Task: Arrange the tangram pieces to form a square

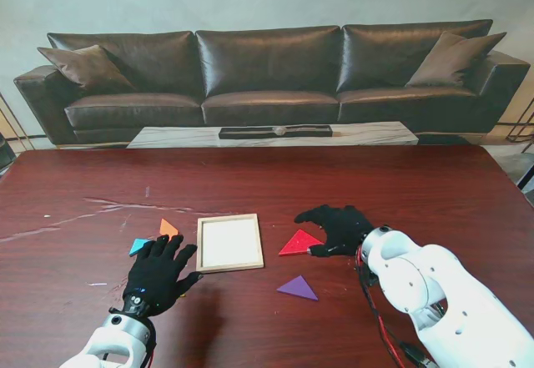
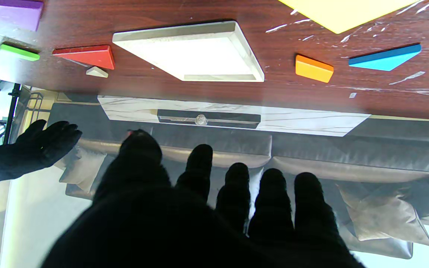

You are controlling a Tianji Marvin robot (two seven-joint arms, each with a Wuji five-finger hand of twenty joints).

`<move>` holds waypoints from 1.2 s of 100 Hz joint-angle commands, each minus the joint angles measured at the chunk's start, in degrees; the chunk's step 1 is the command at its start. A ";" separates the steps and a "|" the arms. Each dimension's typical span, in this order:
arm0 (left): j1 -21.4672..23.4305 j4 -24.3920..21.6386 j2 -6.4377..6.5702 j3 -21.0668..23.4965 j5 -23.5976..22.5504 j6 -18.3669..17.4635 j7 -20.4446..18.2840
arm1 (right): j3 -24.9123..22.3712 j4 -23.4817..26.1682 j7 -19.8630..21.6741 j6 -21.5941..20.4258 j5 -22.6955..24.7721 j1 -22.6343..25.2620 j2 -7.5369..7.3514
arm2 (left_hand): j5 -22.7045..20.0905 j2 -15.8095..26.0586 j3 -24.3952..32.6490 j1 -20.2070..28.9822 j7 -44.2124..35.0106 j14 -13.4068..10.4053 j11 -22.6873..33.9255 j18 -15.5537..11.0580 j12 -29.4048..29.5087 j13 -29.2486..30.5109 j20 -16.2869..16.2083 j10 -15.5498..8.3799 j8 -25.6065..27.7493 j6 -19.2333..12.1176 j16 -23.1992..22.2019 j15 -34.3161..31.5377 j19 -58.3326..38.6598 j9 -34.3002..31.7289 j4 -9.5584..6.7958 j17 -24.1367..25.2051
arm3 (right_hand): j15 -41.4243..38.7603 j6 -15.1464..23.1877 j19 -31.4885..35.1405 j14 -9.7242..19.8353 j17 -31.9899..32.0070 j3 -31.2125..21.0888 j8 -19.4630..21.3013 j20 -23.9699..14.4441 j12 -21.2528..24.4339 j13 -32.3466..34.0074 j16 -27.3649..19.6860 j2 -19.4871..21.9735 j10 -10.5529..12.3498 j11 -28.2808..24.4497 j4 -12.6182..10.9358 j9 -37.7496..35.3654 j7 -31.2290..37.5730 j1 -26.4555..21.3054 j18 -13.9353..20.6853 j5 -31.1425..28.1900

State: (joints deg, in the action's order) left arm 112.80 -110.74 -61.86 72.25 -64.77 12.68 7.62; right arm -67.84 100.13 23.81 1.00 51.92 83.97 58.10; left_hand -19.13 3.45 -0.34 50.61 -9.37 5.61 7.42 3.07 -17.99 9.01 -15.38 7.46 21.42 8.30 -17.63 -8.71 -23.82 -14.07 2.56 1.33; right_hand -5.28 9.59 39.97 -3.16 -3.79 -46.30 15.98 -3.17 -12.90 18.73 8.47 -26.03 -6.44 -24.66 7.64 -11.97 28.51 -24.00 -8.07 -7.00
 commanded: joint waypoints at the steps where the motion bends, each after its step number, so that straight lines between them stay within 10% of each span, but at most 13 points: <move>1: 0.24 -0.38 -0.04 -0.02 0.25 -0.03 -0.18 | 0.93 -1.28 -0.23 0.30 0.73 -0.39 0.35 | 0.30 0.64 -0.58 0.57 0.86 -0.64 -1.20 -0.17 0.59 -1.13 -0.76 -0.81 0.34 -0.21 0.39 0.95 1.06 1.66 -2.18 0.34 | -0.42 -1.07 0.85 -0.91 -0.34 -1.42 0.79 -1.13 -0.84 1.23 0.85 -1.63 -1.05 -0.92 0.99 1.83 -1.04 2.08 -0.46 2.71; 120: -0.52 0.13 -0.06 -0.51 1.00 -0.34 -0.15 | 20.50 -24.04 -13.27 4.40 -5.19 -15.89 2.66 | -0.12 0.51 -0.51 1.21 0.40 -0.55 -0.85 0.09 0.51 -0.41 -1.30 -0.63 0.40 -0.37 0.27 0.55 1.05 1.06 -2.20 -0.31 | -4.03 3.83 1.60 0.71 -0.61 -7.01 7.97 -2.29 -0.89 -1.39 0.55 -4.33 -0.01 -1.34 2.02 1.95 -0.30 2.36 2.28 2.26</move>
State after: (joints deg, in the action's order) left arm 112.28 -110.60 -61.87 71.94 -64.10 12.51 7.26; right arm -47.80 76.76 10.65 5.33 46.95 68.04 60.32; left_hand -19.15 3.45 -0.34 50.61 -9.37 5.60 7.42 3.11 -17.99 9.01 -16.06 7.46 21.42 8.29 -17.63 -8.71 -23.82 -14.07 2.55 1.06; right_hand -8.94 11.82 40.87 -2.60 -5.15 -52.08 23.15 -4.41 -13.78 18.65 8.89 -28.82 -6.44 -26.11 8.62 -11.97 27.70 -24.00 -6.73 -6.98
